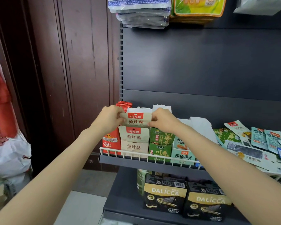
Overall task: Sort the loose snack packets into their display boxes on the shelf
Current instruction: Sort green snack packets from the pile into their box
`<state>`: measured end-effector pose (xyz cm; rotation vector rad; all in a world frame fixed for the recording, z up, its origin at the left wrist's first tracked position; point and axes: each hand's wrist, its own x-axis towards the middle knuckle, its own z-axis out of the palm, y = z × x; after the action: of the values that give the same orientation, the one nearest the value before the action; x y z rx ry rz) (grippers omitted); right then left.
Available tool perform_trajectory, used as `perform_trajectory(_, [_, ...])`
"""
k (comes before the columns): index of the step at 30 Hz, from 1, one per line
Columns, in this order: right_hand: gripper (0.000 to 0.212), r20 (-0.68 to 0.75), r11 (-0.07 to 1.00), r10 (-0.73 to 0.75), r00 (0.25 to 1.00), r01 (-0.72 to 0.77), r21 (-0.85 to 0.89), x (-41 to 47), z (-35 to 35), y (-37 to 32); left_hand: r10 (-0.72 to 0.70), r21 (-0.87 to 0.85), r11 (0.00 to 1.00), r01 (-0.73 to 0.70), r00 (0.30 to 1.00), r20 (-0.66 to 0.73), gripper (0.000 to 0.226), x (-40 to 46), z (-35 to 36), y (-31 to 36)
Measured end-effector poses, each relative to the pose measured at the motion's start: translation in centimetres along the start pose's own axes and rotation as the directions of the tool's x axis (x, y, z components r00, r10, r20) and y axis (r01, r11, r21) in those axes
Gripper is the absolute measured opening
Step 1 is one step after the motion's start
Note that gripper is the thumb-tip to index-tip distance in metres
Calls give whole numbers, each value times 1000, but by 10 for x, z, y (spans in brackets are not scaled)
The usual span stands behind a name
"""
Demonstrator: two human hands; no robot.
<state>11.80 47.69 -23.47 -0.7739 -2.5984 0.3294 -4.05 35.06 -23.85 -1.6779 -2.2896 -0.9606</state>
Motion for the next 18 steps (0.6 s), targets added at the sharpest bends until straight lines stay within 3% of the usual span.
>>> perform_trajectory(3, [15, -55, 980, -24, 998, 35, 195, -4, -1, -2, 23, -14, 1000, -23, 999, -27, 8, -2, 1, 0])
perform_trajectory(6, [17, 0, 987, -25, 1000, 24, 158, -7, -4, -3, 47, 4, 999, -46, 998, -46, 1, -2, 5, -3])
perform_trajectory(8, [34, 119, 995, 4, 993, -15, 97, -8, -5, -5, 63, 16, 998, -62, 997, -37, 4, -2, 7, -4])
perform_trajectory(10, [48, 201, 992, 33, 979, -56, 110, -8, -5, -7, 73, 161, 984, -73, 997, 3, 8, -2, 8, -2])
perform_trajectory(13, [51, 248, 985, 55, 967, -92, 143, -11, -3, -8, 49, 309, 949, -69, 996, 74, 17, -3, 7, 3])
perform_trajectory(18, [36, 183, 979, 53, 982, -87, 183, -16, -7, -1, 42, 185, 982, -44, 999, 17, 16, -5, 9, 8])
